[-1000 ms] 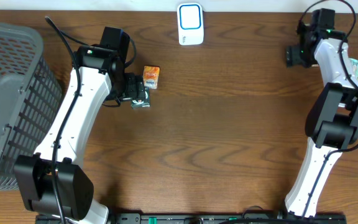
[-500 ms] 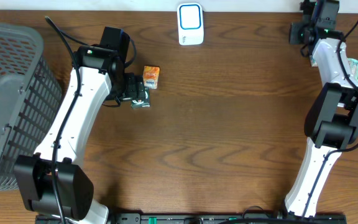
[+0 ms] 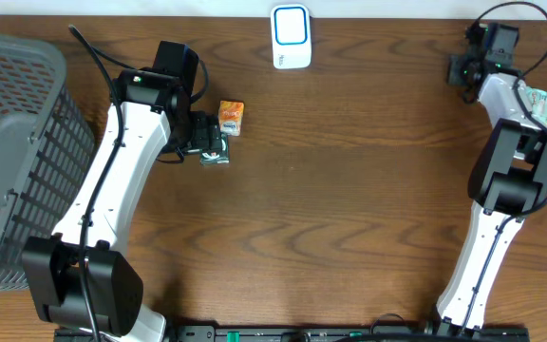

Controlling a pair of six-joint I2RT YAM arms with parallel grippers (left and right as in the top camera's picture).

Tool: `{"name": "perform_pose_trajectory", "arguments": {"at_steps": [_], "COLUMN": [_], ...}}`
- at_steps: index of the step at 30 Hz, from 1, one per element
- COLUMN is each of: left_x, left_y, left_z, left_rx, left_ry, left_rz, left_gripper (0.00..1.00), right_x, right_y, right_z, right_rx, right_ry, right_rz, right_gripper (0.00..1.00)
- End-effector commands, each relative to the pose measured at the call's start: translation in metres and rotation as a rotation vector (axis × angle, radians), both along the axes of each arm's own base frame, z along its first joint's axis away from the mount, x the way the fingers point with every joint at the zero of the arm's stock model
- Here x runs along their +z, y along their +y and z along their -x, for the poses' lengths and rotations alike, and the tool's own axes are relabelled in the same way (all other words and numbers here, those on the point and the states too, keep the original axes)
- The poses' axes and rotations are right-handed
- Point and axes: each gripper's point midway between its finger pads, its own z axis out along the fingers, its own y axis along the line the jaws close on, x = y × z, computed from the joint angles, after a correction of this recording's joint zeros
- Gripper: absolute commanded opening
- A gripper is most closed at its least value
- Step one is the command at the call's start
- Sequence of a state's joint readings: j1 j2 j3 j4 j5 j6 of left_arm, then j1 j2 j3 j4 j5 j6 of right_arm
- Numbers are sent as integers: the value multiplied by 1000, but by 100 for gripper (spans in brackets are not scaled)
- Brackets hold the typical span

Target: Scan the item barcode

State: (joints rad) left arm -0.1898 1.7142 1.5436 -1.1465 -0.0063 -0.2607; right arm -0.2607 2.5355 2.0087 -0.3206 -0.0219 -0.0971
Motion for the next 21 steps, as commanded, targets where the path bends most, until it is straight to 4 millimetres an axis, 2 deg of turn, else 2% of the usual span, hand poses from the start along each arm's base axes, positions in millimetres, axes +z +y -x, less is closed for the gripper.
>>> {"name": "perform_pose_trajectory", "arguments": {"at_steps": [1, 2, 5, 9, 11, 13, 15, 16, 17, 18, 19, 21], "left_x": [5, 5, 5, 5, 5, 5, 5, 5, 5, 5, 5, 5], "left_y": [3, 3, 3, 3, 3, 3, 3, 3, 3, 3, 3, 3], "left_z": [-2, -2, -2, -2, -2, -2, -2, -2, -2, -2, -2, -2], "left_rx": [1, 1, 1, 1, 1, 1, 1, 1, 1, 1, 1, 1], "left_ry": [-14, -14, -14, -14, -14, -14, -14, -14, -14, -14, -14, -14], "left_rz": [-8, -8, -8, -8, -8, -8, -8, -8, -8, -8, -8, -8], "left_gripper": [98, 98, 98, 98, 98, 98, 98, 98, 98, 98, 98, 98], "right_x": [-11, -9, -5, 13, 46, 78, 99, 118, 128, 137, 151, 168], "right_y": [-39, -57, -89, -104, -98, -78, -62, -44, -30, -13, 17, 65], "right_z": [18, 27, 52, 74, 80, 78, 75, 74, 73, 72, 71, 71], "right_rx": [-137, -196, -296, -328, -310, -252, -218, -186, -157, -122, -41, 107], "right_ry": [38, 59, 122, 168, 155, 117, 81, 52, 36, 22, 5, -12], "right_rz": [8, 38, 111, 97, 66, 9, -38, -90, -138, -196, -303, -460], "right_gripper": [1, 1, 1, 1, 1, 1, 4, 7, 10, 16, 24, 35]}}
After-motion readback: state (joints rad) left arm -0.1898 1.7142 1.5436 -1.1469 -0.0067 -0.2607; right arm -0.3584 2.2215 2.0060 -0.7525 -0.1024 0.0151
